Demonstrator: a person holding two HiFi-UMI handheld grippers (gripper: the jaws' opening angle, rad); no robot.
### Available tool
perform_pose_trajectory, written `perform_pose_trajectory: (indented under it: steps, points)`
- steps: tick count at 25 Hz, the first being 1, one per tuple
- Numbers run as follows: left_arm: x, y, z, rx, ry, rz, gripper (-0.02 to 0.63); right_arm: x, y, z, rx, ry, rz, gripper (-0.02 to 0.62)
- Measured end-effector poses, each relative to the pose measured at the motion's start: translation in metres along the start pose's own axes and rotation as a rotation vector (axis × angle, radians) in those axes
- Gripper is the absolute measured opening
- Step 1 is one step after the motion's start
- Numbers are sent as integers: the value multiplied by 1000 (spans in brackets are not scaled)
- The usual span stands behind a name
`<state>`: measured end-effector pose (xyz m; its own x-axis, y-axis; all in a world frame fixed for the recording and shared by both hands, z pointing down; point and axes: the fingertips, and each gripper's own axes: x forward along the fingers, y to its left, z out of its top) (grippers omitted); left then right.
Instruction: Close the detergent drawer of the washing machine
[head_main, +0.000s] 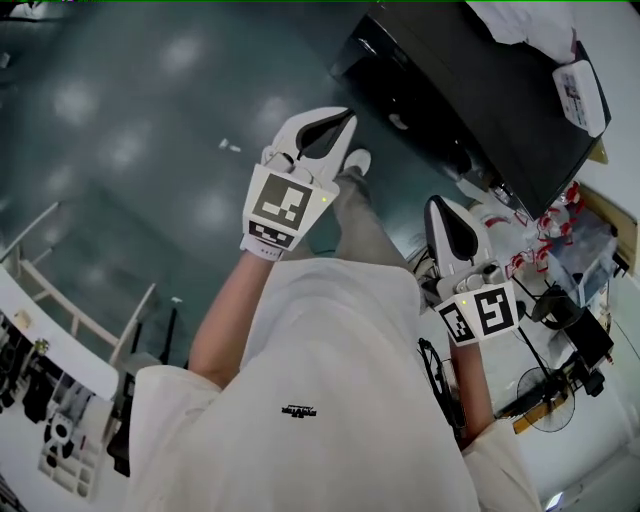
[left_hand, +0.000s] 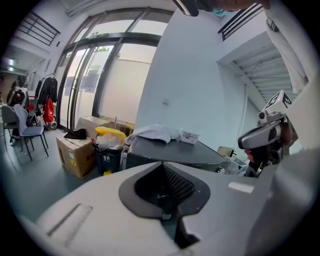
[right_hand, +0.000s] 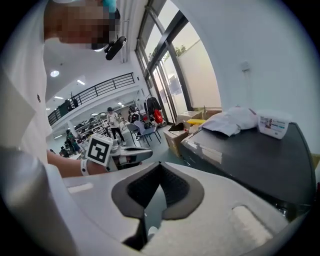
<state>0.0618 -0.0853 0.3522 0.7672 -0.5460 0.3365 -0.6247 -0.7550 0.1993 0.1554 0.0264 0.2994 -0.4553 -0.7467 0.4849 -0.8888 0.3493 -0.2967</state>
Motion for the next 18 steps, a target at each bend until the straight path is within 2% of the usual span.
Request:
perform_pose_trajectory:
  steps: [6,14,18]
  points:
    - [-60,-6,31,-6,-63,34,18,-6,11,30,-28,-74,-12,2]
    - [-127,-3,74,-20,-189,78,18,-3,27,55,-82,-142,-17,2]
    - [-160,9,83,-33,-193,121,18,3,32,69,-90,-184,-28,2]
